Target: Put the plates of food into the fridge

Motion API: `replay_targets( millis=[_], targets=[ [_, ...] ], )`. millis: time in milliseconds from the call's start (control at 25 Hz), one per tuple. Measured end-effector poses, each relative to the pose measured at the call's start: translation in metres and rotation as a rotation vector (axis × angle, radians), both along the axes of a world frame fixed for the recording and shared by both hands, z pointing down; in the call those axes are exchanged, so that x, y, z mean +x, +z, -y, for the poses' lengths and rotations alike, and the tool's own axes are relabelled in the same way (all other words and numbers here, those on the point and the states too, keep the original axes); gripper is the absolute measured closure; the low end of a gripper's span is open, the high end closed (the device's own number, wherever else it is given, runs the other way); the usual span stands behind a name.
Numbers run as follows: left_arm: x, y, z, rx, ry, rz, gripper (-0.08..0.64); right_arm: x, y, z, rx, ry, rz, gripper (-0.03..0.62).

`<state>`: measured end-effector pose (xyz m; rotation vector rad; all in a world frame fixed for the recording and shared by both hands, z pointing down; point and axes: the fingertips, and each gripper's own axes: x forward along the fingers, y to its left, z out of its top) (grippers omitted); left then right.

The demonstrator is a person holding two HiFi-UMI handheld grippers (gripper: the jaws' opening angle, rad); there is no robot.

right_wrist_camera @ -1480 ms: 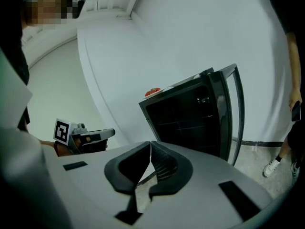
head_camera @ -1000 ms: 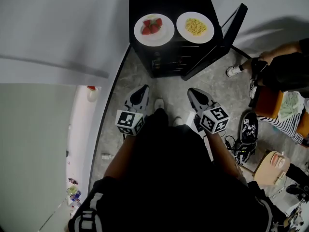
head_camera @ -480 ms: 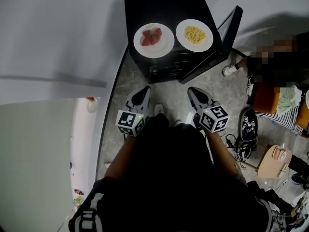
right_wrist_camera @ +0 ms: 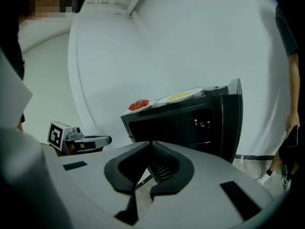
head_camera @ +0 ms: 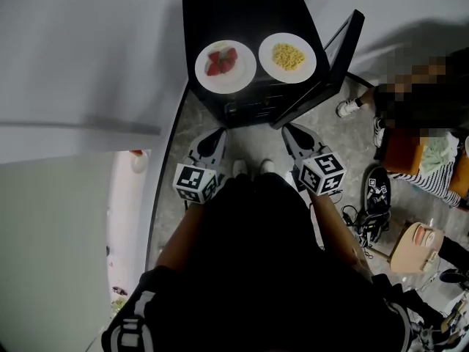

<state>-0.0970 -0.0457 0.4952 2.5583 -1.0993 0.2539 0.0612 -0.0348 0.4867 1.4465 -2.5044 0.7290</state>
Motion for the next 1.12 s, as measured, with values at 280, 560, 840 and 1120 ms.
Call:
replay_targets(
  millis=[280,560,840,1120],
  targets=[
    [0.022,-0.002,-0.001,-0.014,0.032,0.029,0.538,0.009,-0.015,0.019,0.022,-0.019,0.125,0.566],
    [0.034,-0.002,-0.002,-0.024,0.046,0.026,0.538,0.013,-0.024,0.031,0.017,-0.032,0.230,0.475],
    [0.036,-0.002,0.003,-0.027,0.041,0.021,0.538,0.021,-0.029,0.049,-0.013,-0.004,0.351,0.468],
    [0.029,-0.003,0.007,-0.030,0.019,0.026,0.538,0.029,-0.035,0.073,-0.081,0.073,0.586,0.407]
  ],
)
